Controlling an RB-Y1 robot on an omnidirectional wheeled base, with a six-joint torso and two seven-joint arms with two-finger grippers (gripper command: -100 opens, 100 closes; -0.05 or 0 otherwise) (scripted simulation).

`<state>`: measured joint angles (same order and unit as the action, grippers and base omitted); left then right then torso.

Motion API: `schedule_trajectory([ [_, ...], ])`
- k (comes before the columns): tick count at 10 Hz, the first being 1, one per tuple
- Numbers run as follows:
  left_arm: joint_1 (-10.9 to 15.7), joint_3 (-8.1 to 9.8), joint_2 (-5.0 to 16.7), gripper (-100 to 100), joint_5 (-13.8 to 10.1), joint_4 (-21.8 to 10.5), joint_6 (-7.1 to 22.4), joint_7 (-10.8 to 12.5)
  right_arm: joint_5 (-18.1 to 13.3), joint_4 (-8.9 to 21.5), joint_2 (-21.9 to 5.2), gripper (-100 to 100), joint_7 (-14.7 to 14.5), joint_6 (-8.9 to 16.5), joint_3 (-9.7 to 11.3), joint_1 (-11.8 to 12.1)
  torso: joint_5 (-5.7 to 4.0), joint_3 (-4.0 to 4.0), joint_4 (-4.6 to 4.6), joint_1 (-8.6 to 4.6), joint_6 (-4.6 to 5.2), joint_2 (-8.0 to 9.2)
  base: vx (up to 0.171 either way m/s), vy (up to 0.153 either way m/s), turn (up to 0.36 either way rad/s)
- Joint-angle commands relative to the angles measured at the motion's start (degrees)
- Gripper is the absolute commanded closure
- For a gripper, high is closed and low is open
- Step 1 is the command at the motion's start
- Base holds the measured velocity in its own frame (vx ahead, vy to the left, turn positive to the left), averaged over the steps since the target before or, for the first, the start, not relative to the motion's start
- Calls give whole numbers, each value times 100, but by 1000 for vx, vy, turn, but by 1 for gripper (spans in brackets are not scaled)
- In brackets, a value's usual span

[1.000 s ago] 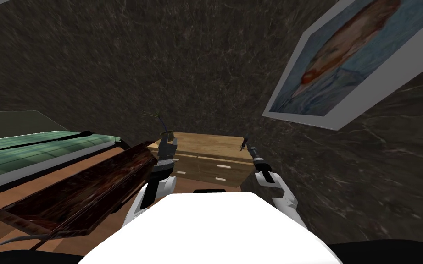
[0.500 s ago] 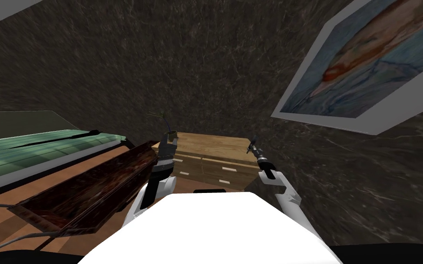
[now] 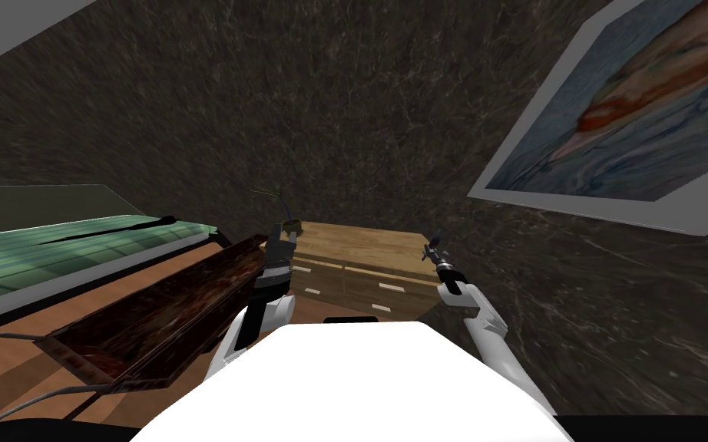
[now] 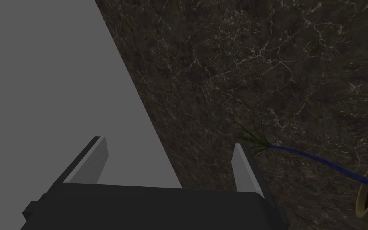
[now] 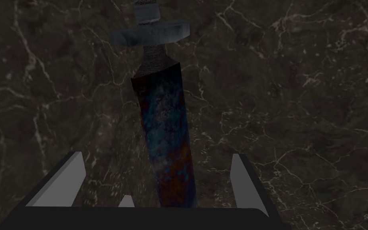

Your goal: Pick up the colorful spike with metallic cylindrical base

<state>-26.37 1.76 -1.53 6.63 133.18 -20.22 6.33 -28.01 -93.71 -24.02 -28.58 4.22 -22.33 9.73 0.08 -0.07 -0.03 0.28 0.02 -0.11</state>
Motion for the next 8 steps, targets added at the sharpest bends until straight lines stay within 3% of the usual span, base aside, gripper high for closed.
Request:
schedule_trajectory([
  [1, 0, 0, 0, 0, 0, 0, 0, 0, -93, 119, -118, -100, -106, 159, -60, -54, 0, 0, 0, 0, 0, 0, 38, 67, 42],
  [3, 0, 0, 0, 0, 0, 0, 0, 0, -267, 345, -252, -100, -284, 339, -163, -169, 0, 1, 0, -2, 0, 2, 45, 74, 55],
  [4, 0, 0, 0, 0, 0, 0, 0, 0, -213, 280, -212, -100, -223, 253, -153, -102, 0, 0, 0, 0, 1, 0, 24, 35, 3],
  [5, 0, 0, 0, 0, 0, 0, 0, 0, -219, 294, -221, 0, -236, 260, -163, -103, -2, 4, 1, -12, 1, 7, 4, 6, -1],
  [6, 0, 1, 1, 0, 0, 0, 0, 0, -190, 579, -388, -100, -253, 5, -189, -342, -5, 8, 3, -22, 2, 14, 4, 42, -27],
  [7, 0, 0, 0, 0, 0, 0, 0, 0, -190, 716, -388, -100, -253, 5, -189, -342, -3, 9, 4, -14, 1, 15, 5, 53, -17],
  [8, 0, 0, 0, 0, 0, 0, 0, 0, -161, 918, -556, -100, -272, -249, -216, -581, -3, 9, 3, -10, 2, 16, -3, 64, -26],
])
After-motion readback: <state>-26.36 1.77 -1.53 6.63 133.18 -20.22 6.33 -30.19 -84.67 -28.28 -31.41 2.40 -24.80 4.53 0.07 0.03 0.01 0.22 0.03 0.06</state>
